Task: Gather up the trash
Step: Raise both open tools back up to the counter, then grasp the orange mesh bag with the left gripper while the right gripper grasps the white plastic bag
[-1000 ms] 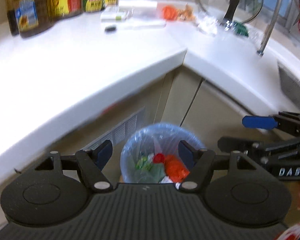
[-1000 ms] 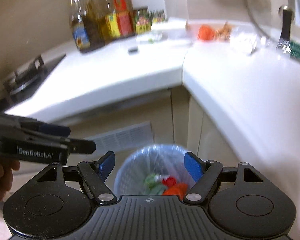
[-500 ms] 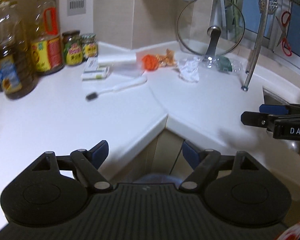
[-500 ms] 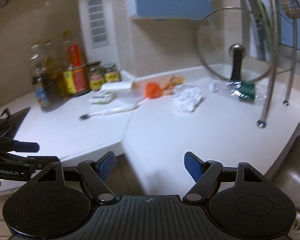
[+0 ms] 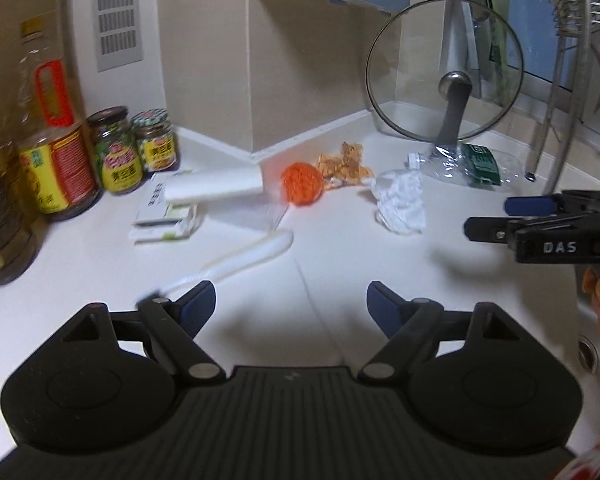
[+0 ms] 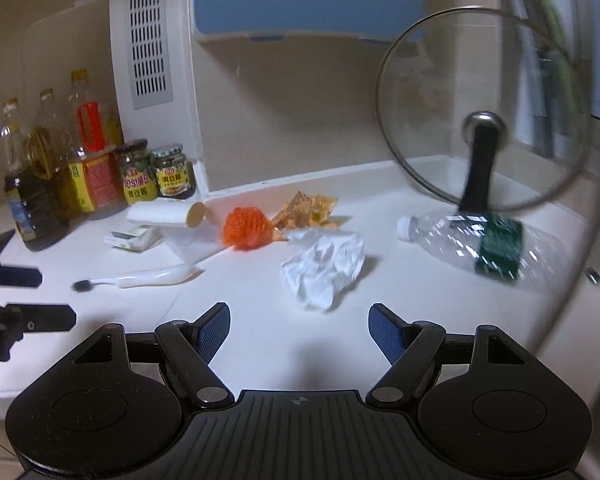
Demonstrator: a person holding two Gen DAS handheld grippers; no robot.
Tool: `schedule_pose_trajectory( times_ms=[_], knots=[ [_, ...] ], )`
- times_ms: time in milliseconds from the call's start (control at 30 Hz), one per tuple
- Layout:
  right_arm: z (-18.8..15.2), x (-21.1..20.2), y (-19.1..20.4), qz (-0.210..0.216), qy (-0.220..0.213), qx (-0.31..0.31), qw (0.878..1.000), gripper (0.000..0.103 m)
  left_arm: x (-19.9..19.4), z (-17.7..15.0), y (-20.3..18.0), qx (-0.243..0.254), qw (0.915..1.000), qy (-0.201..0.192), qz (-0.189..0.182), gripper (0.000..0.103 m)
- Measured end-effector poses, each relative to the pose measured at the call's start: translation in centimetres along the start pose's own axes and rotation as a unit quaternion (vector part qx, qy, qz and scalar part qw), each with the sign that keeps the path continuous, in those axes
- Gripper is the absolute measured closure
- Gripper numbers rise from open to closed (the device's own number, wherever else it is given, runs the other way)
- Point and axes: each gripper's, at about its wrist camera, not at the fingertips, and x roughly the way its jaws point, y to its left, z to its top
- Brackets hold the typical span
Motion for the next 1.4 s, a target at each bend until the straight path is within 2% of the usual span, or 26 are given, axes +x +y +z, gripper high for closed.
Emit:
schedule_pose_trajectory(
  times_ms=[200, 367, 600, 700, 767, 867, 967, 1200, 1400],
  knots=[
    [2.4, 5.8, -2.6, 0.039, 0.002, -0.073, 0.997, 0.027, 4.2, 2.7, -1.0, 0.003, 0.9999, 0.006, 0.011, 0.022],
    [3.4, 10.1, -3.7, 0.054, 0.029, -0.146, 0.987, 0.027, 6.7, 4.1, -1.6, 0.008, 0.9997, 0.015, 0.015, 0.022],
    [3.9, 13.7, -5.2, 0.097, 0.060, -0.154, 0.981, 0.027, 9.3, 5.4, -2.3, 0.012, 0.9995, 0.025, 0.015, 0.022],
    [4.1, 14.2, -5.6, 0.114, 0.064, -0.141, 0.981, 0.029, 10.1, 5.8, -2.7, 0.014, 0.9994, 0.027, 0.014, 0.022],
    [4.2, 14.4, -5.6, 0.122, 0.066, -0.140, 0.980, 0.060, 10.5, 6.0, -2.9, 0.016, 0.9994, 0.026, 0.014, 0.022],
    [4.1, 14.1, -5.5, 0.116, 0.064, -0.136, 0.982, 0.069, 11.0, 6.2, -3.2, 0.017, 0.9994, 0.026, 0.014, 0.022],
    [4.0, 13.6, -5.6, 0.111, 0.059, -0.127, 0.984, 0.074, 11.5, 6.5, -3.5, 0.020, 0.9995, 0.023, 0.012, 0.022],
    [4.8, 11.5, -7.2, 0.087, 0.026, -0.091, 0.992, 0.075, 13.6, 7.6, -5.0, 0.033, 0.9991, 0.007, 0.025, 0.024],
    [5.1, 10.7, -8.3, 0.077, 0.015, -0.074, 0.994, 0.075, 16.9, 8.4, -5.9, 0.070, 0.9953, 0.005, 0.067, 0.039]
  ],
)
